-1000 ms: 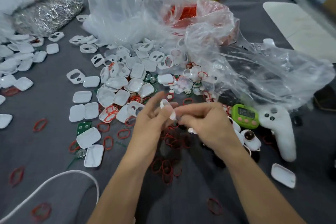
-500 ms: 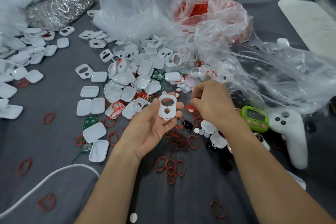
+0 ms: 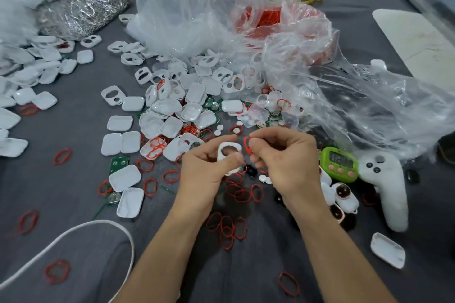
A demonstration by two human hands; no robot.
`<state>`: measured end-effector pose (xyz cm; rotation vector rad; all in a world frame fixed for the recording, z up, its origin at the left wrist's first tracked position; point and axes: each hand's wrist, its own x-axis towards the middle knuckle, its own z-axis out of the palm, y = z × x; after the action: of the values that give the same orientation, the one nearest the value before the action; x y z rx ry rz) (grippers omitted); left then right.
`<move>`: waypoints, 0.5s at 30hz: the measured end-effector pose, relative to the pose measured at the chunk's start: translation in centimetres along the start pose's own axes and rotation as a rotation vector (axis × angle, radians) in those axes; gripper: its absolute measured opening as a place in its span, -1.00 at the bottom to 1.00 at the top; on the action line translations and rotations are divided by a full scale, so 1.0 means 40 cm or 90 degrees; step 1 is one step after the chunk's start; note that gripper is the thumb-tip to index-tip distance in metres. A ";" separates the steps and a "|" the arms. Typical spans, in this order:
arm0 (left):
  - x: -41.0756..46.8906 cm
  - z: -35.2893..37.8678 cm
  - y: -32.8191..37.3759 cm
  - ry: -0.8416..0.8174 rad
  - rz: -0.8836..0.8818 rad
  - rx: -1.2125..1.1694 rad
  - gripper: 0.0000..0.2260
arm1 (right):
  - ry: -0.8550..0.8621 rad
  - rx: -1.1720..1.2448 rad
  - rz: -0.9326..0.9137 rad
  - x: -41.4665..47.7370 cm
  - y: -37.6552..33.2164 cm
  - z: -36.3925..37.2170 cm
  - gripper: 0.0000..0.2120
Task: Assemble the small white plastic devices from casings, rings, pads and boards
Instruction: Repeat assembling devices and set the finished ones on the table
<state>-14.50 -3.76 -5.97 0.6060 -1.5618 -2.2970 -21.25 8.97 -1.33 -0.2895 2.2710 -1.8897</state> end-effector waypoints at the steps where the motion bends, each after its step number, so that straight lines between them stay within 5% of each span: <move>1: -0.005 0.007 -0.003 0.013 0.011 0.037 -0.71 | 0.000 -0.020 -0.013 -0.007 0.009 -0.001 -0.77; 8: -0.013 0.013 0.013 -0.067 -0.033 0.190 -0.62 | 0.004 -0.378 -0.262 -0.020 0.030 -0.012 -0.90; 15: -0.020 0.013 0.040 -0.114 -0.055 0.202 -0.57 | -0.061 -0.420 -0.345 -0.024 0.028 -0.008 -0.89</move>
<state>-14.06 -3.56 -4.18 0.5642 -2.0462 -2.2331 -20.44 9.70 -2.37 -1.1490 2.8770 -1.1648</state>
